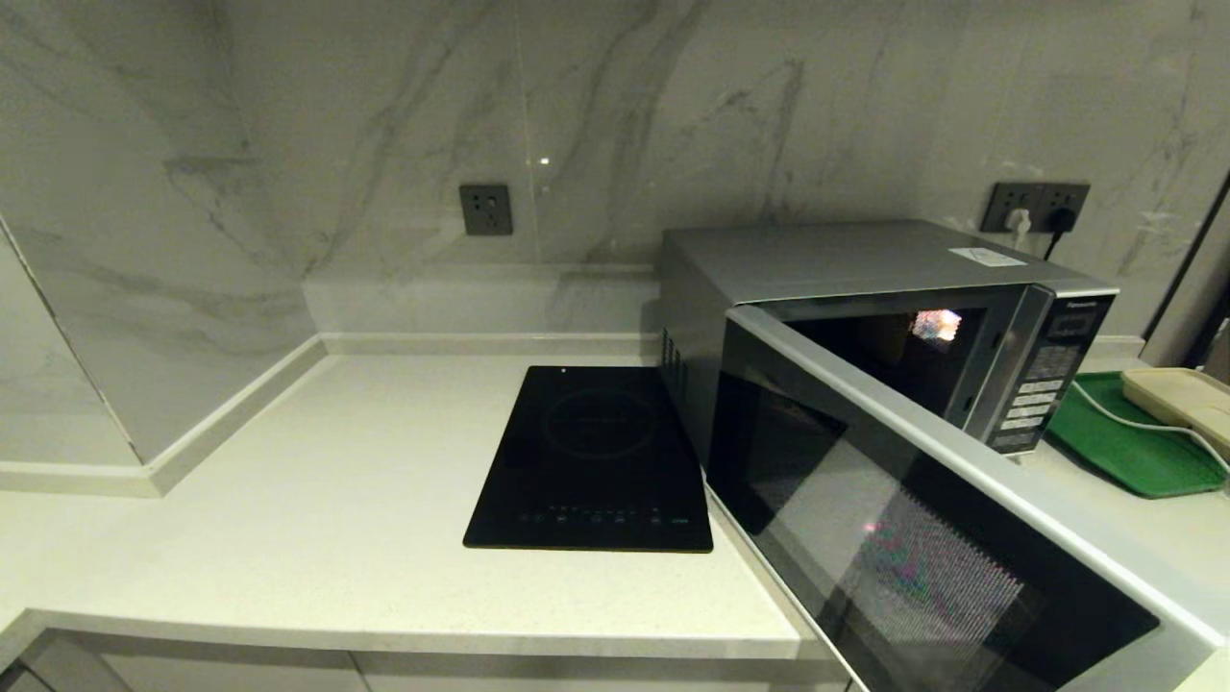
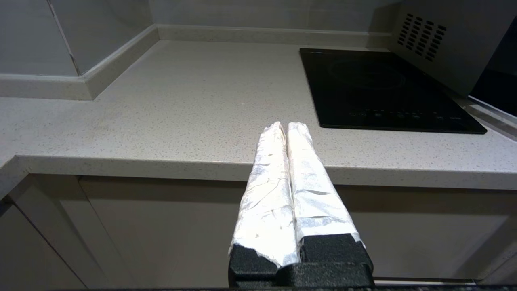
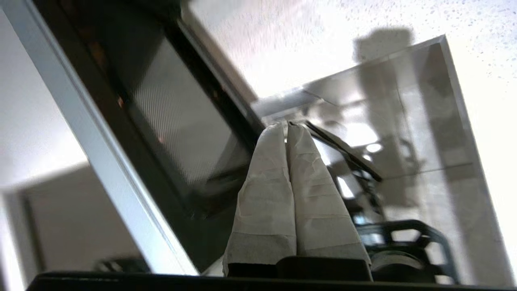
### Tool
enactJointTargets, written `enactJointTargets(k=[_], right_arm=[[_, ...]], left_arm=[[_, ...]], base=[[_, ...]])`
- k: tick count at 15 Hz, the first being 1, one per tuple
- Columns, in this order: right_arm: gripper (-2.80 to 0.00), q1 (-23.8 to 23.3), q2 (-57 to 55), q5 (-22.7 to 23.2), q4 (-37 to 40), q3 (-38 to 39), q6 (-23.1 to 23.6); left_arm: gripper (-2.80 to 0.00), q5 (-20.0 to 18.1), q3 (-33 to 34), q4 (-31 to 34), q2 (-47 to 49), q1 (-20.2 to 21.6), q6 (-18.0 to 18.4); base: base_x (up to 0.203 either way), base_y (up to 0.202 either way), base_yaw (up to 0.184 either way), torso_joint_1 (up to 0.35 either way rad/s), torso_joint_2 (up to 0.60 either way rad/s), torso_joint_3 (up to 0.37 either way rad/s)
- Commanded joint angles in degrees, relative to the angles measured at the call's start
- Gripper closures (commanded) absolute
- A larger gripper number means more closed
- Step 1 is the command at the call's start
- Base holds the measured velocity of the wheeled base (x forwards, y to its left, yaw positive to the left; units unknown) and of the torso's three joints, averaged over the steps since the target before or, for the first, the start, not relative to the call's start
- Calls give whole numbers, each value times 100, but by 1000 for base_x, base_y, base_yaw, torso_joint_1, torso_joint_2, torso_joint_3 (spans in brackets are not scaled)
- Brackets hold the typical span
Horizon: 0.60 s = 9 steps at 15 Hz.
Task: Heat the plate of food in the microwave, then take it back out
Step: Open the microwave oven
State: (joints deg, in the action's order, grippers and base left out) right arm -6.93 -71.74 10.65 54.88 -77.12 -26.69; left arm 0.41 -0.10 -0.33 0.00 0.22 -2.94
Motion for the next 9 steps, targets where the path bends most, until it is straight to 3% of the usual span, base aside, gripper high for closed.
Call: enactJointTargets(k=[1, 3, 5, 9], right_arm=[[0, -145, 28, 25, -501, 204, -656], [0, -161, -27, 36, -1255, 692, -1084], [0, -164, -288, 331, -1961, 1099, -1508], [0, -161, -1222, 604, -3036, 1237, -2166]], left_arm=[[0, 2, 1, -2, -1, 4, -5], [0, 2, 1, -2, -4, 4, -5], [0, 2, 1, -2, -4, 0, -5], [0, 2, 1, -2, 0, 4, -5]], base=[[0, 0, 0, 0, 0, 0], [0, 0, 0, 0, 0, 0], [0, 0, 0, 0, 0, 0], [0, 0, 0, 0, 0, 0]])
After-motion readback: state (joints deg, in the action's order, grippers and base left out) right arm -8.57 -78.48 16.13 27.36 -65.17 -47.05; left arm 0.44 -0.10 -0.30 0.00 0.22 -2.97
